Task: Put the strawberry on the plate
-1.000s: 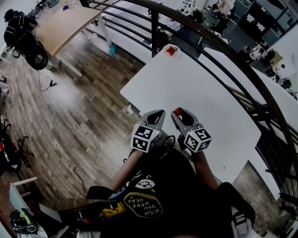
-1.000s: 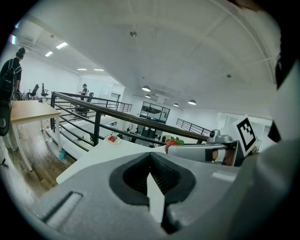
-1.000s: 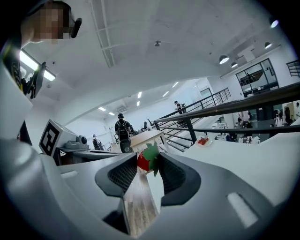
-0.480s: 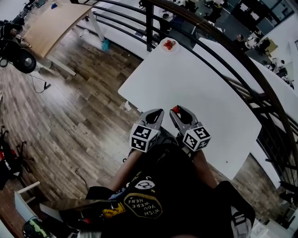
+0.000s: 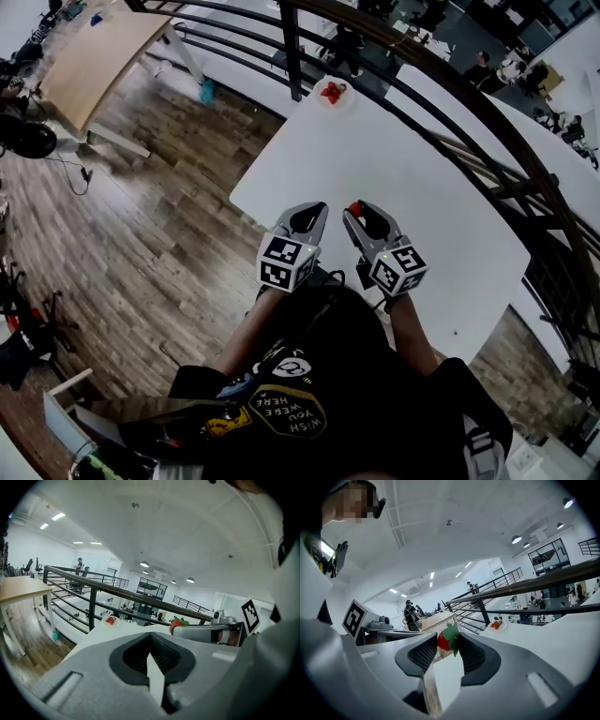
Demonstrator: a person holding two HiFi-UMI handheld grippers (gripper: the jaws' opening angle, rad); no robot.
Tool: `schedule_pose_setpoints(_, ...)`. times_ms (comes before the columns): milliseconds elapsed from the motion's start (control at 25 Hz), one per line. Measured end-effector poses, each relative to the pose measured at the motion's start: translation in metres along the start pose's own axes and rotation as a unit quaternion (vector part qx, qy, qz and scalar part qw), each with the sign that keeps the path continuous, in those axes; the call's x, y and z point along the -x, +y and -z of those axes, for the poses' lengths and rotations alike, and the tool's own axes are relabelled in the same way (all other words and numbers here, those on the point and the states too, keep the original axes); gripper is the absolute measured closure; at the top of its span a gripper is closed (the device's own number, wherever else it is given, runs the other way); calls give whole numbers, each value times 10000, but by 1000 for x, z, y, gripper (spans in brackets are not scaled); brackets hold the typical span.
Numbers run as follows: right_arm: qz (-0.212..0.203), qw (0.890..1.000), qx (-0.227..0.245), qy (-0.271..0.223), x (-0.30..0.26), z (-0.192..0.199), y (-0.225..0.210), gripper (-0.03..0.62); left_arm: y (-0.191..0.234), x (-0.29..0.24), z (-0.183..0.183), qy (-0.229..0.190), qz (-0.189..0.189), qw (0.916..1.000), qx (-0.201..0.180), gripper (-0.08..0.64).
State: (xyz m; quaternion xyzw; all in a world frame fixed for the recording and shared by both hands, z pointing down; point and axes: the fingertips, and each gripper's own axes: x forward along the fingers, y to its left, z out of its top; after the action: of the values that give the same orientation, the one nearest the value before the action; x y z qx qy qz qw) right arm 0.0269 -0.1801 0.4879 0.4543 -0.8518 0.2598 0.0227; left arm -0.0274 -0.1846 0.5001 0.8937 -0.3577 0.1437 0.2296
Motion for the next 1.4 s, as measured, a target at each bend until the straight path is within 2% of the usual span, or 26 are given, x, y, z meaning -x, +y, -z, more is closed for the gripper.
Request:
schedule_pose_setpoints(120,4,10000,-30,-79,-5,-15,-19,440,1,-20,-13,58,34,10000,-28,555)
schedule_pose_setpoints(400,-175,9998,-39,94,-20,-19,-48,440,15,-48,-20,214,-155,9996,-19,555)
schedule_pose_setpoints(640,-155,9998,-48,117,-38,-27,-63,440,30,-60,-25,252,-181,9994,179,555)
schedule_pose_setpoints(1040,331,9993,-96,144,-65,-31,-90,440,53,-99,-29,394,212,9988,187,555)
schedule_pose_setpoints(1400,654,9973,-148,305,-100,-34,-110,440,93,-127,-39,571,461,9970,237,555)
